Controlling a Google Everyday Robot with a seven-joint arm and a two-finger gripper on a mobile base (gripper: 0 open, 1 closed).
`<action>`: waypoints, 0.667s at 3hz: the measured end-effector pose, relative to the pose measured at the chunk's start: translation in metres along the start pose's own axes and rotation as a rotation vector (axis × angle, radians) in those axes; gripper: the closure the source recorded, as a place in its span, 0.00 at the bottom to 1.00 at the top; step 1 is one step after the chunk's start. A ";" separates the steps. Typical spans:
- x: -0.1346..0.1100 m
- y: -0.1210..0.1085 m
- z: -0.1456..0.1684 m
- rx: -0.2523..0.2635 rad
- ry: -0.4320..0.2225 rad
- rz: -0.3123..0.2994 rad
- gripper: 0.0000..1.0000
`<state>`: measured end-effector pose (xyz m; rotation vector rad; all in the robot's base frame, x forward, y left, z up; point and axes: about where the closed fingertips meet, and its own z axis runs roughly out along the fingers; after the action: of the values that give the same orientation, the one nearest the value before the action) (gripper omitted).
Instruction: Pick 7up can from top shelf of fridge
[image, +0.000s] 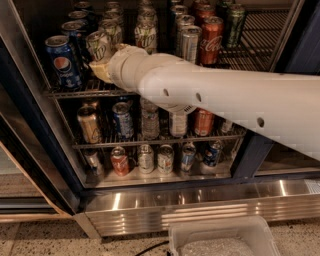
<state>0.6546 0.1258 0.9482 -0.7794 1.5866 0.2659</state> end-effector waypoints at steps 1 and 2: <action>-0.006 0.001 0.004 -0.026 -0.003 0.052 1.00; -0.012 -0.001 0.004 -0.028 -0.019 0.094 1.00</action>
Offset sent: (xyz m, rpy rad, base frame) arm 0.0088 -0.0177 -0.0011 0.1506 0.0611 0.0138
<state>0.6584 0.1308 0.9588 -0.7226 1.6070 0.3627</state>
